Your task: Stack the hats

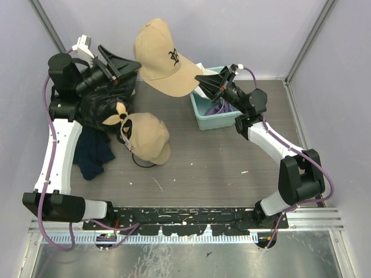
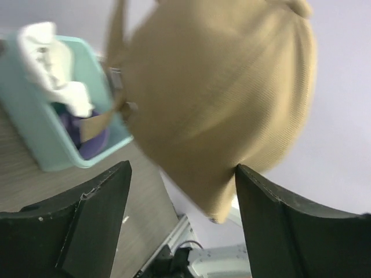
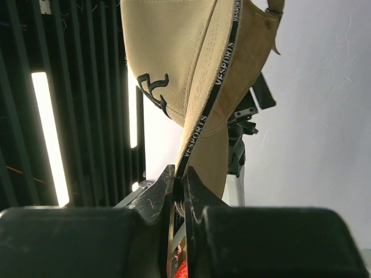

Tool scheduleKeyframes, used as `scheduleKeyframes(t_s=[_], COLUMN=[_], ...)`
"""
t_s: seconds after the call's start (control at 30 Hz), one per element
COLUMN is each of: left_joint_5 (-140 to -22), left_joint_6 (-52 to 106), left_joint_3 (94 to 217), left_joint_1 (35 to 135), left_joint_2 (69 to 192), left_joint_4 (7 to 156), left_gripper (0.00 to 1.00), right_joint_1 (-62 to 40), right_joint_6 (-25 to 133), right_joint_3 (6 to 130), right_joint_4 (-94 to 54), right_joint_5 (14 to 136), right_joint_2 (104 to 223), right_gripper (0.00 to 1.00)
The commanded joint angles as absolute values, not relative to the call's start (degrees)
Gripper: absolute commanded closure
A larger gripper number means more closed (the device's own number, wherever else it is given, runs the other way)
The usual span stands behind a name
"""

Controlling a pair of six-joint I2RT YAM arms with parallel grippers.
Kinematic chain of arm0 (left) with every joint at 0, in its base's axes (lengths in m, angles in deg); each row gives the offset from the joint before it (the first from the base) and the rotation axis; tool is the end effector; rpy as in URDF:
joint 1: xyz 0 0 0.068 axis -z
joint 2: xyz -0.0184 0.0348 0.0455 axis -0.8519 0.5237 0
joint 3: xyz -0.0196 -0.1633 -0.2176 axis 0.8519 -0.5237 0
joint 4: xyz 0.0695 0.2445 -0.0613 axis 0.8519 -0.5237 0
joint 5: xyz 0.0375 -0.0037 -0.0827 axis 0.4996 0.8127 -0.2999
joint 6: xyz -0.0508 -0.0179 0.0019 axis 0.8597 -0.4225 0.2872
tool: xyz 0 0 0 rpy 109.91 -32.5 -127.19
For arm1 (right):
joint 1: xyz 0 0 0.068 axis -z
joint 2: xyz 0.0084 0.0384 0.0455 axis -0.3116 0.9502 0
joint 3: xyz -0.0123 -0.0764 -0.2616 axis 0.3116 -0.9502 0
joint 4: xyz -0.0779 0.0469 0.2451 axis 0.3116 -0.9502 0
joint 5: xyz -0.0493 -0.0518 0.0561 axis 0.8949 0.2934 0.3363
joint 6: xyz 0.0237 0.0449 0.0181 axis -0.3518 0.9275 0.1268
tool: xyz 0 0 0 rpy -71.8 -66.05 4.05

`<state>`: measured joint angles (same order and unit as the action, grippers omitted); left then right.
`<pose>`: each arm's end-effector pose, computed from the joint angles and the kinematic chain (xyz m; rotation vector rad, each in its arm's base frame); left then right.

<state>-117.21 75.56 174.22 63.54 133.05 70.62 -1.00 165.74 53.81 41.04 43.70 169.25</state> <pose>0.2830 -0.0505 0.4937 -0.1001 1.7101 -1.4490 0.3101 0.1313 0.3843 0.4020 1.4401 2.3873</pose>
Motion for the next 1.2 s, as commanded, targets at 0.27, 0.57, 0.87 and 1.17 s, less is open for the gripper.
scheduleKeyframes(t_s=[0.27,0.57,0.87,1.17], left_joint_5=[-108.40,-101.53,-97.23,-91.35], left_joint_6=[74.39,60.13,48.01,41.89], left_joint_3=[164.43,164.00,163.84,161.71], left_joint_1=[58.45,55.55,54.99,55.03], left_joint_2=[128.77,122.67,121.91,122.29], left_joint_4=[55.63,37.04,21.05,16.49], left_gripper=[0.15,0.43,0.50,0.32], right_joint_1=[0.57,0.81,1.48,1.49], right_joint_6=[172.97,172.18,167.73,167.78], right_joint_3=[57.17,57.58,57.51,56.92], right_joint_4=[44.24,42.39,37.14,38.61], right_joint_5=[41.16,37.84,33.47,34.16], right_joint_2=[165.36,165.28,165.64,165.95], right_gripper=[0.99,0.99,0.99,0.99])
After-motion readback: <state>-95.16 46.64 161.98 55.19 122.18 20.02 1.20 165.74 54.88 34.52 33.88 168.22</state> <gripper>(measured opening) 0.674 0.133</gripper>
